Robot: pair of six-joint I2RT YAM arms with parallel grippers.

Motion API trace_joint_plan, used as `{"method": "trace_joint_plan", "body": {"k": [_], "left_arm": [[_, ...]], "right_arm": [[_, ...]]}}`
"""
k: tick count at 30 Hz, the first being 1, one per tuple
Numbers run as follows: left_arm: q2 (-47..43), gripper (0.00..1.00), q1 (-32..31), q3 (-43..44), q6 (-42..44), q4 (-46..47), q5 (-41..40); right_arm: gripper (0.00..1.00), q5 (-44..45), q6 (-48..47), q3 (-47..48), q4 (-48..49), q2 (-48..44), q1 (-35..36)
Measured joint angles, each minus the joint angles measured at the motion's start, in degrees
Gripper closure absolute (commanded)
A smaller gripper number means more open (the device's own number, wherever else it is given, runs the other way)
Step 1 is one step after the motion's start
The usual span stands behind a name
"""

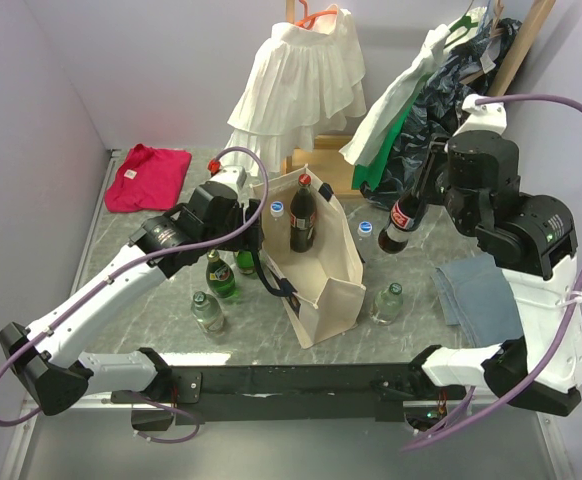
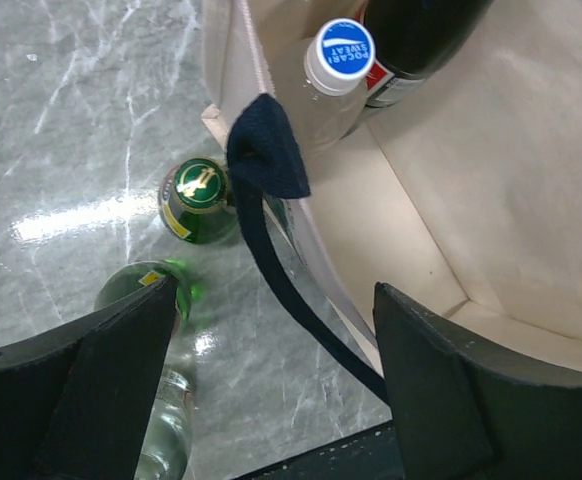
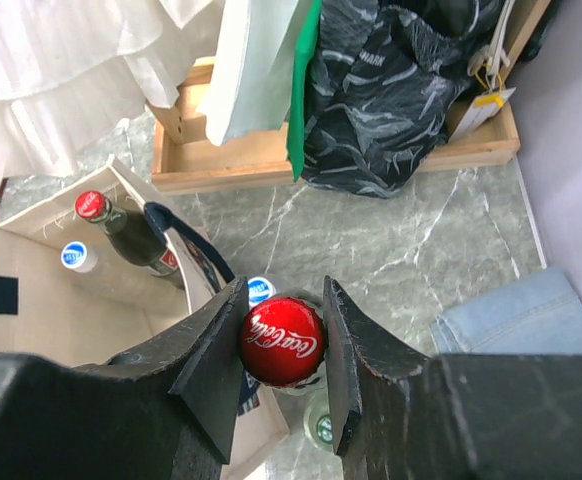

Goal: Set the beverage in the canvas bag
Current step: Place the drink in the canvas bag.

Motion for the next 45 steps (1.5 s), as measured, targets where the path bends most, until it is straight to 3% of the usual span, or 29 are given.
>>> {"method": "trace_joint_plan", "body": {"k": [7,24,45], "left_arm": [[-0.1,0.30,0.0,0.0,0.0,0.1,1.8],[-0.3,0.35,0.0,0.0,-0.4,0.1,2.1],[-0.4,0.40,0.0,0.0,-1.4,0.4,2.2]], "right_arm": [[1.00,0.4,-1.4,1.3,0.6,1.0,0.0],[1.00,-0.7,-4.2,7.9,1.2,5.1,0.0],[1.00,-13.0,-4.6,12.9,1.9,8.0,0.0]]}}
